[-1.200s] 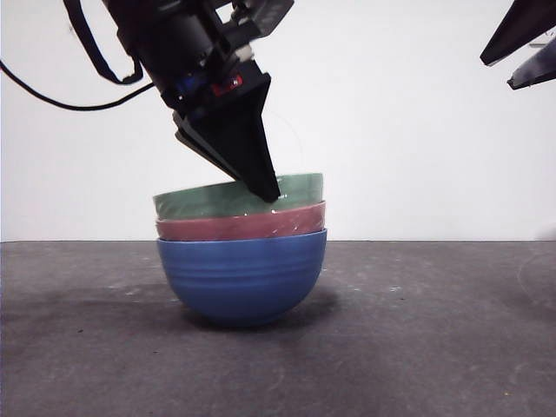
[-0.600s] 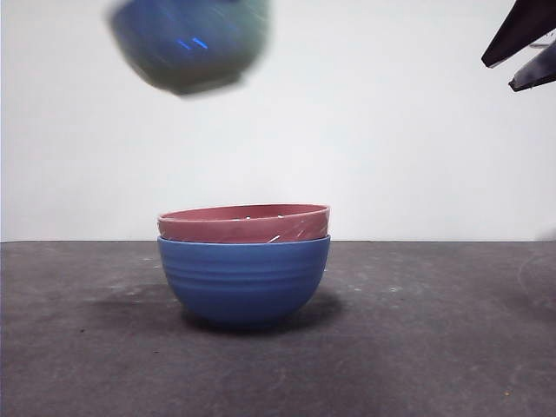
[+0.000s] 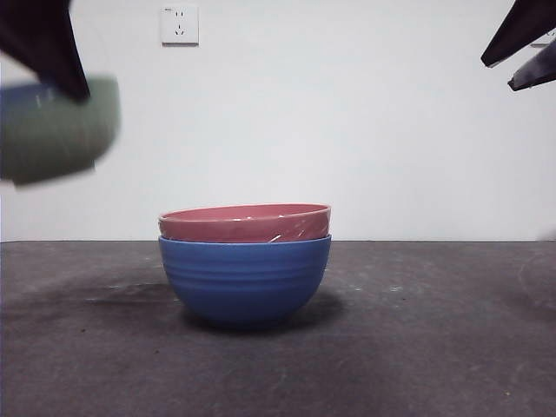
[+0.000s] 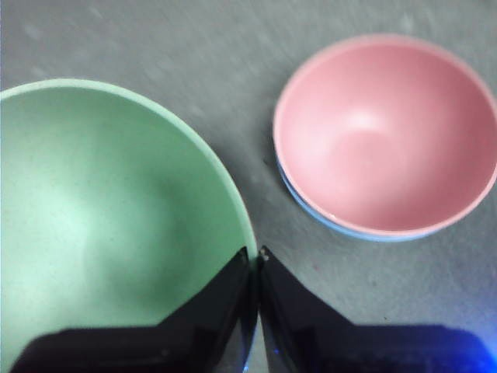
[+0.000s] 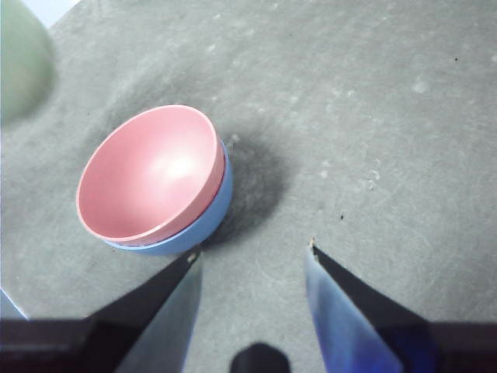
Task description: Pick up the green bowl on the top,put the green bowl on the left,pick up the red bowl in the middle,put the red bowl on the right
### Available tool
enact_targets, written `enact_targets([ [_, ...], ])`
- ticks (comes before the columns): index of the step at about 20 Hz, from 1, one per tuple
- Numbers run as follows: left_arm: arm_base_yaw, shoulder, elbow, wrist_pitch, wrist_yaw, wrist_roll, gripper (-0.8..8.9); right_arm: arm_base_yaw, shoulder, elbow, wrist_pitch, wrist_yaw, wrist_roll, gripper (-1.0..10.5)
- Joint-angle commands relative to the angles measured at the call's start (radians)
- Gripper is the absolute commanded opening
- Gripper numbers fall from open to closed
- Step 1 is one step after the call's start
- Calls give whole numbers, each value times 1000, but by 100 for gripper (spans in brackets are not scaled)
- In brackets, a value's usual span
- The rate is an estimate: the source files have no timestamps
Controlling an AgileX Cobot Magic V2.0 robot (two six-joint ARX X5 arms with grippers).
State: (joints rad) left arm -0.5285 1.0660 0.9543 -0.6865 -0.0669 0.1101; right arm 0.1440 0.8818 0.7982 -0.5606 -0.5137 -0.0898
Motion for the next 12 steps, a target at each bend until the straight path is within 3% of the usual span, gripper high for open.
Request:
enact_targets([
  [1, 0, 56, -27, 60, 36, -6, -9, 2, 2, 3, 2, -1, 6, 217],
  [12, -2, 367, -28, 154, 77, -6, -9, 2, 2, 3, 2, -1, 6, 217],
])
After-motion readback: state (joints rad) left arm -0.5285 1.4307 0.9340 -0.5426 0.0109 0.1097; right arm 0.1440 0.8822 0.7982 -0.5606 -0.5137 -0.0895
